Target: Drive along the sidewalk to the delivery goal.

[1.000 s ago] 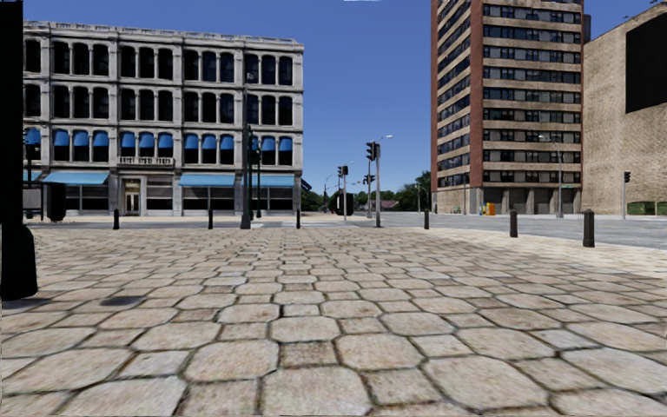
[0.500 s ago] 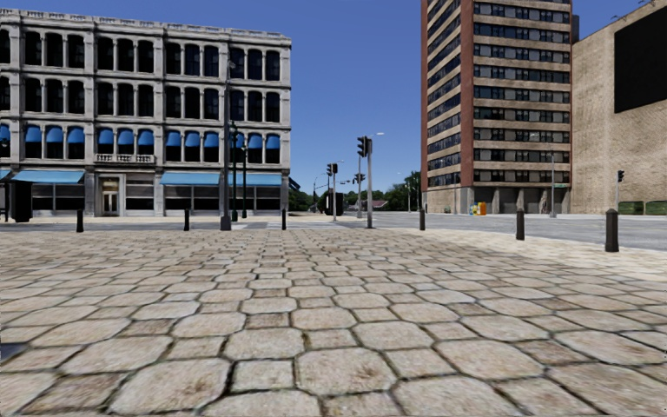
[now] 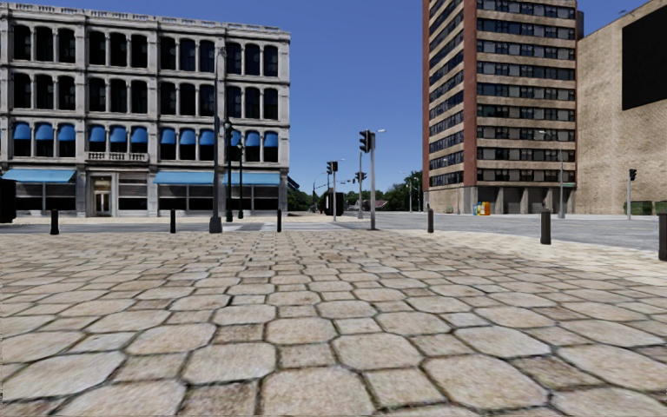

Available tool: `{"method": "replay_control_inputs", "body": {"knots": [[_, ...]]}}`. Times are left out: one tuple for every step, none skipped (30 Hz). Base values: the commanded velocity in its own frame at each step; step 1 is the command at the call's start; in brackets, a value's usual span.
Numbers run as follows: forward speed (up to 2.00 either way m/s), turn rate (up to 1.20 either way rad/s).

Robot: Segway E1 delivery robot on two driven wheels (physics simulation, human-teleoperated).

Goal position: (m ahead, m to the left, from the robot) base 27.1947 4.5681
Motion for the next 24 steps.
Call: {"method": "replay_control_inputs", "body": {"knots": [[2.0, 0.0], [2.0, 0.0], [2.0, 0.0], [2.0, 0.0], [2.0, 0.0], [2.0, 0.0], [2.0, 0.0], [2.0, 0.0], [2.0, 0.0], [2.0, 0.0], [2.0, 0.0], [2.0, 0.0], [2.0, 0.0], [2.0, 0.0], [2.0, 0.0], [2.0, 0.0], [2.0, 0.0], [2.0, 0.0], [2.0, 0.0], [2.0, 0.0], [2.0, 0.0], [2.0, 0.0], [2.0, 0.0], [2.0, 0.0]]}}
